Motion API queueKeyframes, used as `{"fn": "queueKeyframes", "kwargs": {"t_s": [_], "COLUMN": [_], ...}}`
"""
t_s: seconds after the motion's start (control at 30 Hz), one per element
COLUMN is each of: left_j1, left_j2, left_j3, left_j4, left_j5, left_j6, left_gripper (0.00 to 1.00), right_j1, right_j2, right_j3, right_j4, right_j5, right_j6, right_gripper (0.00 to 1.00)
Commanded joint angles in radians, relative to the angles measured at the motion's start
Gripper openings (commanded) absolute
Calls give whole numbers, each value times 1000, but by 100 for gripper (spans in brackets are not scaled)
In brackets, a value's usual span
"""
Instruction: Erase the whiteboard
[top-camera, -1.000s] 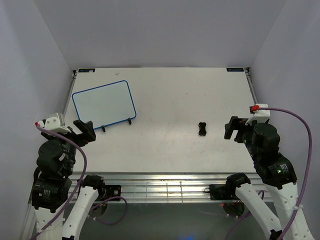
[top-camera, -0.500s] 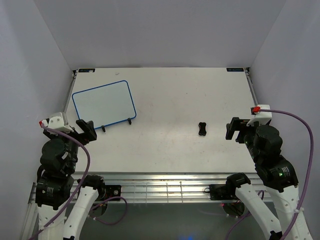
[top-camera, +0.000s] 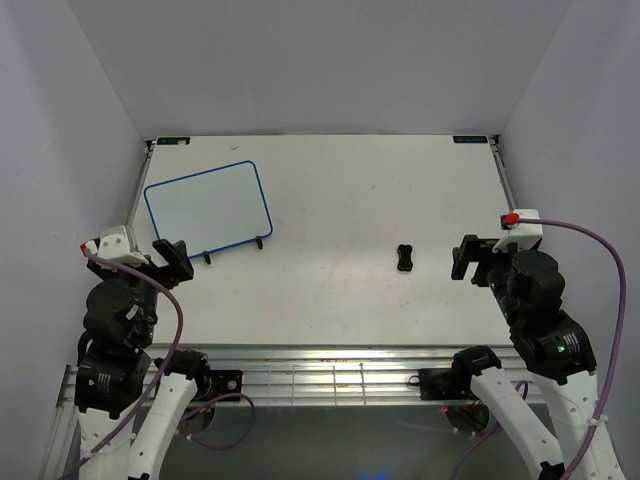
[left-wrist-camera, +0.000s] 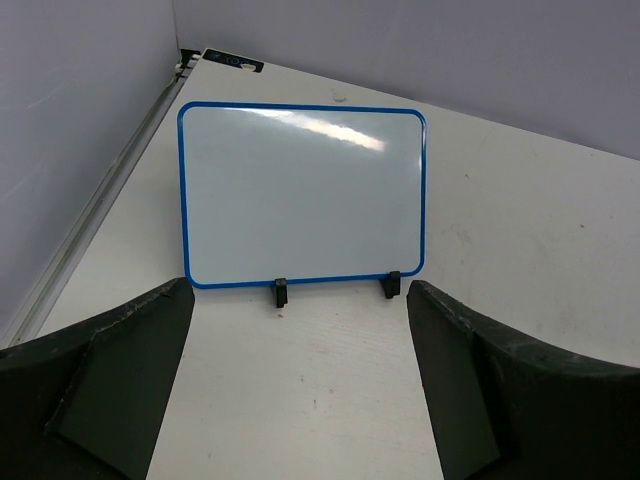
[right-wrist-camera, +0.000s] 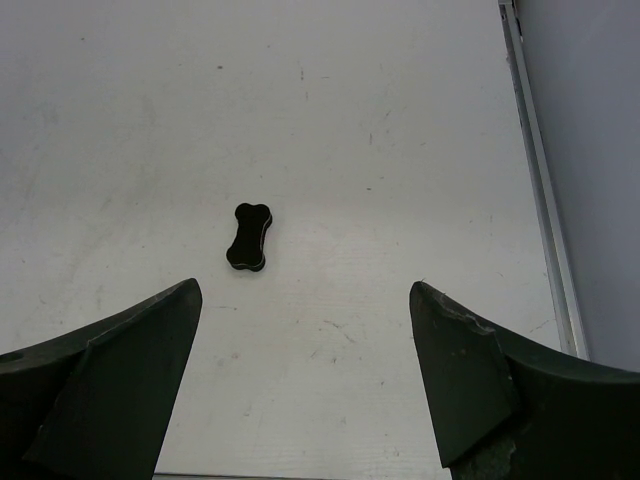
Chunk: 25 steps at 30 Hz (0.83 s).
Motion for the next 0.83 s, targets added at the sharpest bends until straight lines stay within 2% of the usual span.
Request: {"fn": "queueKeyframes", "kwargs": {"t_s": [0.0, 0.8], "left_j1": [-2, -2], "left_j2": [-14, -12], "left_j3": [0, -11], "left_j4": [20, 32], "left_j5": [2, 51], "left_j6": [15, 3], "left_gripper": [98, 98], "right_j1": [3, 3], "right_j2": [0, 3], "right_j3": [22, 16], "right_j4": [51, 46], "right_j5": [4, -2], "right_j6": [-15, -7], "right_gripper": [90, 90]}}
